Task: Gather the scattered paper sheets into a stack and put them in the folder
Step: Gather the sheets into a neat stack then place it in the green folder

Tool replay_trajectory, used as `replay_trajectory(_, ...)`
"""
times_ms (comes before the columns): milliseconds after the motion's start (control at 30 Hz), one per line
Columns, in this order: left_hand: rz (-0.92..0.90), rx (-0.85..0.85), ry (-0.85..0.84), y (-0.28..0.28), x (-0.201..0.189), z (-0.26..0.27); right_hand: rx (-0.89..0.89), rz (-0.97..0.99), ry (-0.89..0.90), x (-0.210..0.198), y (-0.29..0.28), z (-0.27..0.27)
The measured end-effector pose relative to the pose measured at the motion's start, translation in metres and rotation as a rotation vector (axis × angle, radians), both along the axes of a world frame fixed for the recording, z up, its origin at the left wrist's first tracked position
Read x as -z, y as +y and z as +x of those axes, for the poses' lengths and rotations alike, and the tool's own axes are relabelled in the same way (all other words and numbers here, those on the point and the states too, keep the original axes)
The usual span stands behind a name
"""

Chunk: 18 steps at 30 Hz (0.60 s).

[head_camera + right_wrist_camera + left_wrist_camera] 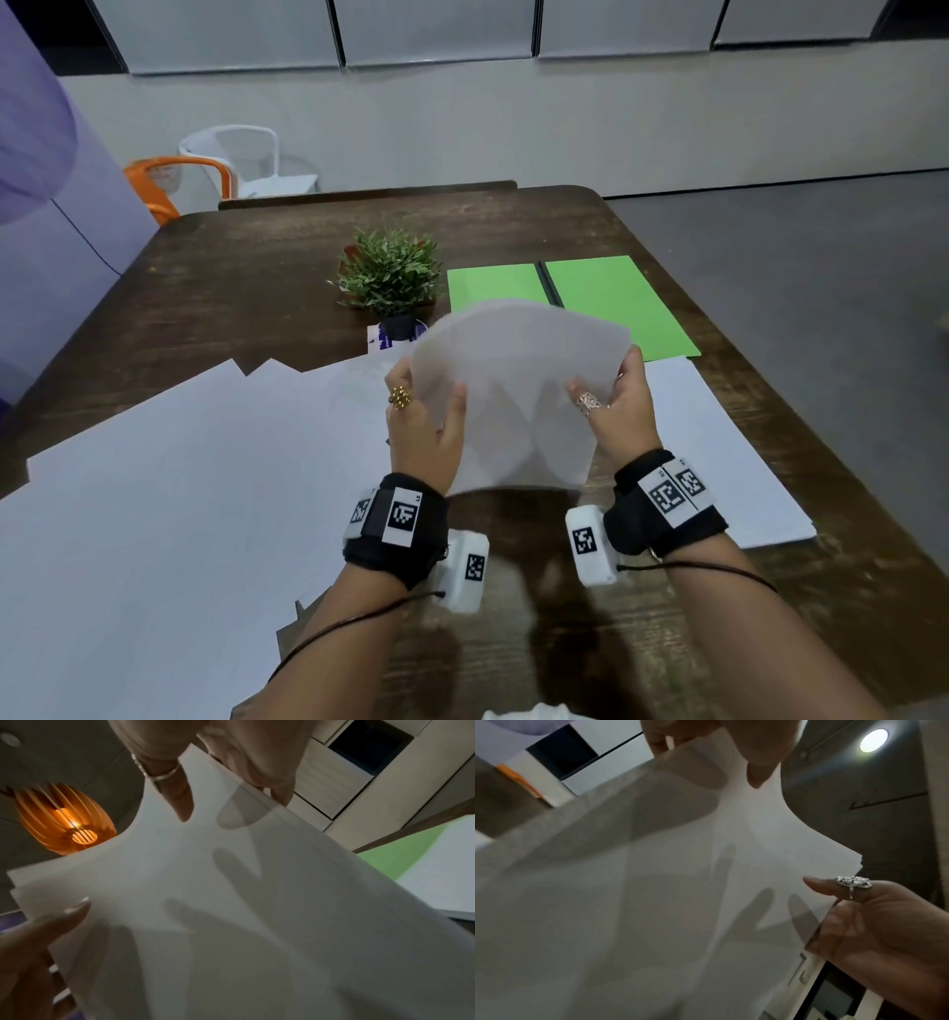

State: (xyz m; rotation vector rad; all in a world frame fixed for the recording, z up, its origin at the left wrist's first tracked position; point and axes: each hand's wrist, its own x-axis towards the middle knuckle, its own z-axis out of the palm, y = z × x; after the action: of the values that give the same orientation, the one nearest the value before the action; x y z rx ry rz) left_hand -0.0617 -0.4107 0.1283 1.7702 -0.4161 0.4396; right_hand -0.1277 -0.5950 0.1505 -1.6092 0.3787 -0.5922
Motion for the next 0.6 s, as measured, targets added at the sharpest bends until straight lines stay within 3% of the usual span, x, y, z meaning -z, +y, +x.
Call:
replay_trajectory(200,0.111,-0.032,0.161,-0.001,0.029,-0.002,-0.001,0.094,0.067,0.021,0.001,0.002)
replay_trajectory(400,-0.063,-0.025,0.236,-0.005,0.030,0.005,0.024,0.051,0.054,0.023,-0.009,0.005)
replay_trajectory(600,0.119,-0.045,0.351,-0.010,0.065,-0.005,0.017,0.024,0.145,0.051,0.002,-0.008)
